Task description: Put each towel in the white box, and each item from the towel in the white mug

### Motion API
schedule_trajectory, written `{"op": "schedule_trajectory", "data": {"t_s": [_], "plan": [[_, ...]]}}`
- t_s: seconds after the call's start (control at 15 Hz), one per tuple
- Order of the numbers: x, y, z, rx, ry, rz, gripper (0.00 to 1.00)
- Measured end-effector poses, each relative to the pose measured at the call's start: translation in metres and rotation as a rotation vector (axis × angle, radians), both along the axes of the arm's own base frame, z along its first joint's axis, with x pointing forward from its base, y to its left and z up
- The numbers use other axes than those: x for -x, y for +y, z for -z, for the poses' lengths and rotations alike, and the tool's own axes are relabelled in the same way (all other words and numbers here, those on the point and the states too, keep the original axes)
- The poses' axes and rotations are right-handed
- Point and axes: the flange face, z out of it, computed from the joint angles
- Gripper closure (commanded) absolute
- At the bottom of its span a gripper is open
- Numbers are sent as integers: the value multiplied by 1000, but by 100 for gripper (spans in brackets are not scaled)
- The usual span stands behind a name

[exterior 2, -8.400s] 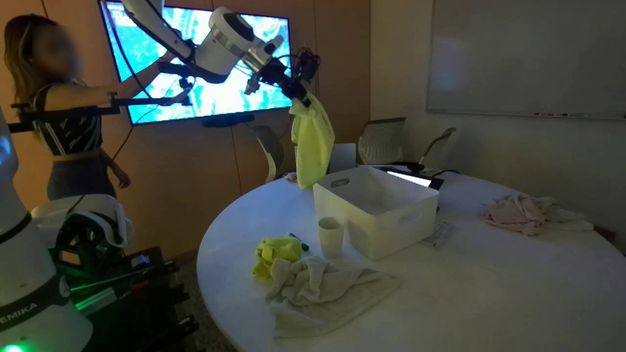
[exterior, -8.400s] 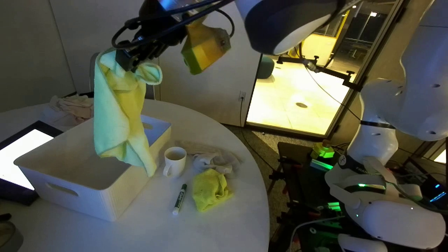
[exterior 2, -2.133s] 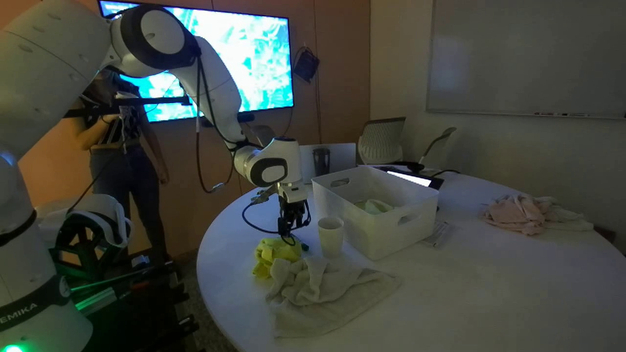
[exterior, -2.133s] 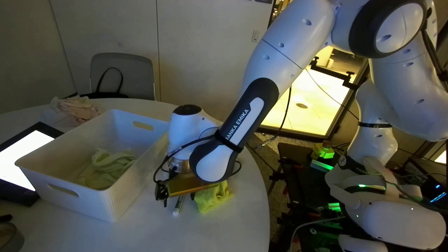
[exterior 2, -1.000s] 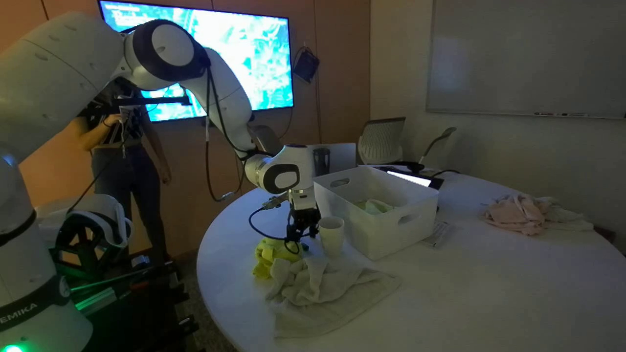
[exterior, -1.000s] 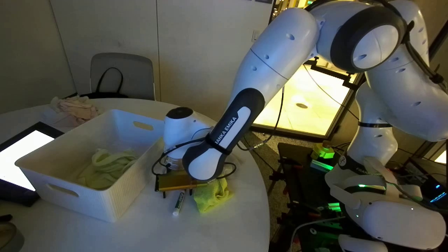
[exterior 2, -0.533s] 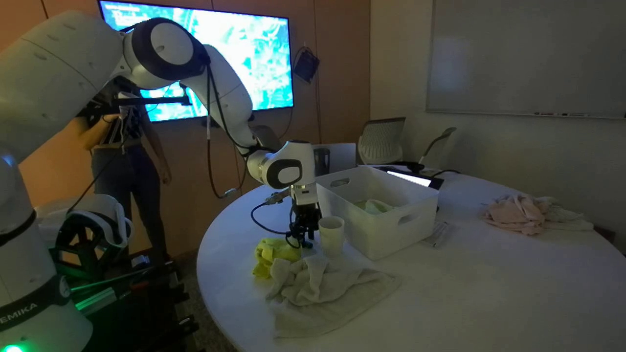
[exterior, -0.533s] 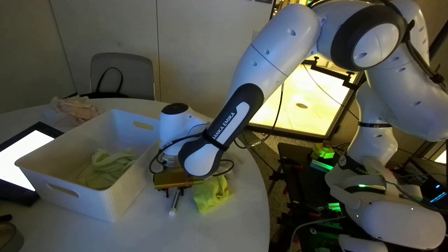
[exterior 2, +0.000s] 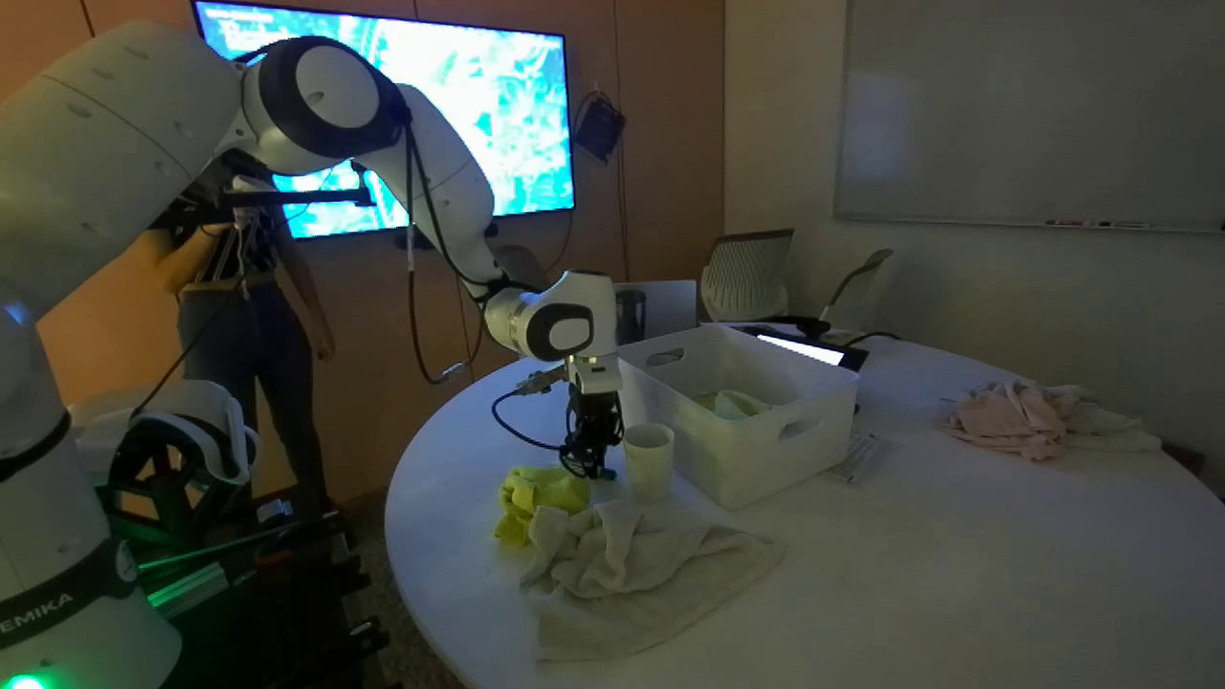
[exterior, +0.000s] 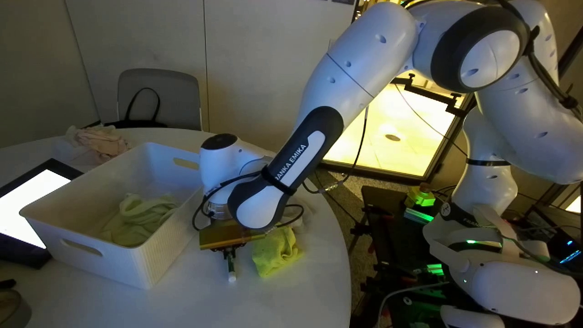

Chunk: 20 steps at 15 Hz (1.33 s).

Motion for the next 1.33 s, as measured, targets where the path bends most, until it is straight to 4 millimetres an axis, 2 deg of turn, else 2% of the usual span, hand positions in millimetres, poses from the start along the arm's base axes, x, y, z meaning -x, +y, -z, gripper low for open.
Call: {"op": "schedule_trajectory", "data": {"t_s": [0.33,0.53,1.07,1.33], "plan": [[0,1,-1,19,2,-49,94],[-1,-3,-13,28,-16,-128,94],[18,-22,-91,34,-127,-284,94],[33,-36,-121,44,-219,-304,94]]}}
